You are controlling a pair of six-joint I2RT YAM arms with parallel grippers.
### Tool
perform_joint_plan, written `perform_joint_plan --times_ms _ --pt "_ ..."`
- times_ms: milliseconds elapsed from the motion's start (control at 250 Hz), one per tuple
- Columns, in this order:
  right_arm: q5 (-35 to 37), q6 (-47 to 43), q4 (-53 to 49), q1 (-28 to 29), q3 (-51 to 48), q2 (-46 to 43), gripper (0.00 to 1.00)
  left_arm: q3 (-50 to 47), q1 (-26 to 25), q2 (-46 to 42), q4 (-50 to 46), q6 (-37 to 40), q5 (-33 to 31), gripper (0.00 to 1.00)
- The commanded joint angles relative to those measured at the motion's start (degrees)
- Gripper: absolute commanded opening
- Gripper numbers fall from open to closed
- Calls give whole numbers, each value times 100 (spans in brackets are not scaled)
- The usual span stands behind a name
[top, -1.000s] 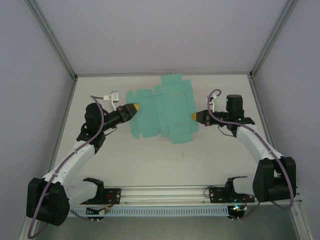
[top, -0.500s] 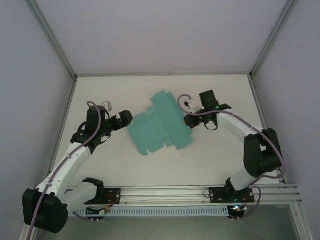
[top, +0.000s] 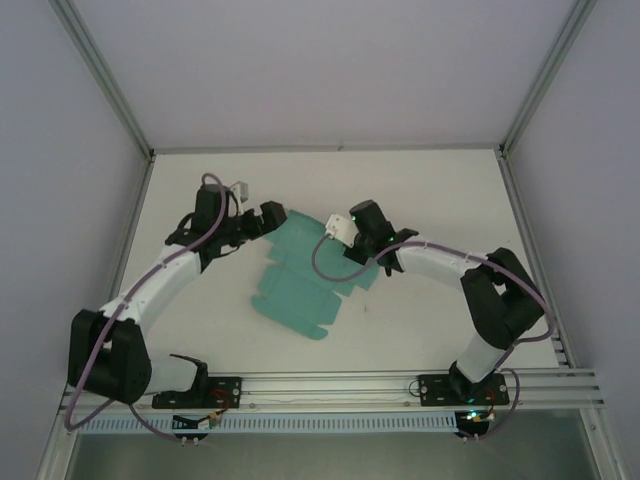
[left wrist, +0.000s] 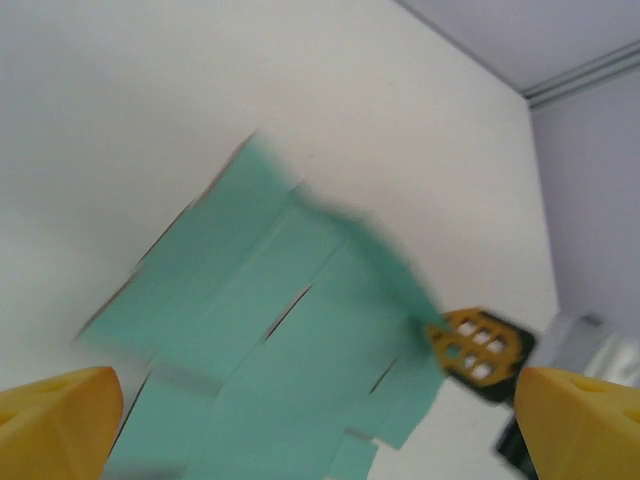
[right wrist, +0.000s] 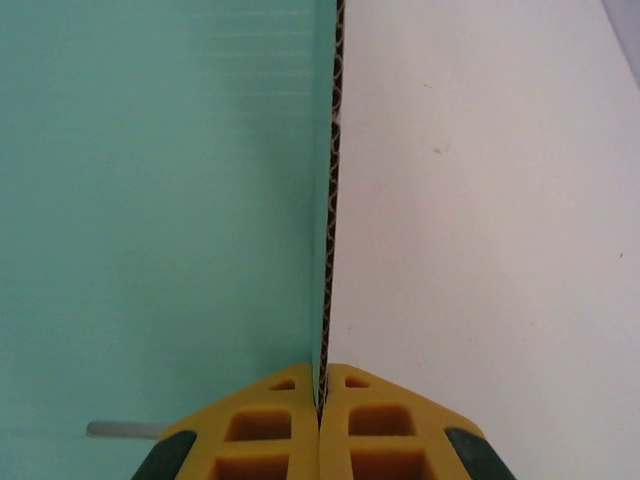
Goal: Assemble paper box
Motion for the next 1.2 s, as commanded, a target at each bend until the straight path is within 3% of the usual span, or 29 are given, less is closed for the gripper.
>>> perform_joint_plan --times_ms 0,136,435,571,874,1042,1198 --pt "676 -694 816 177 -183 16 0 586 -158 334 323 -51 414 100" --pt "720 -754 1616 287 -599 -165 0 1167 -279 895 52 101 276 100" --pt "739 -543 1430 329 -564 -357 0 1504 -542 1483 -176 171 671 99" --pt "765 -309 1367 336 -500 -363 0 1369 -659 1461 -391 270 557 91" --pt "660 -21 1248 346 -324 -342 0 1106 -921 1599 303 -13 1006 68" --pt "531 51 1218 400 -292 -323 0 991 -989 1766 936 -359 1067 60" --pt "363 33 1410 444 -415 -416 0 924 -1007 1909 1235 -497 1007 59"
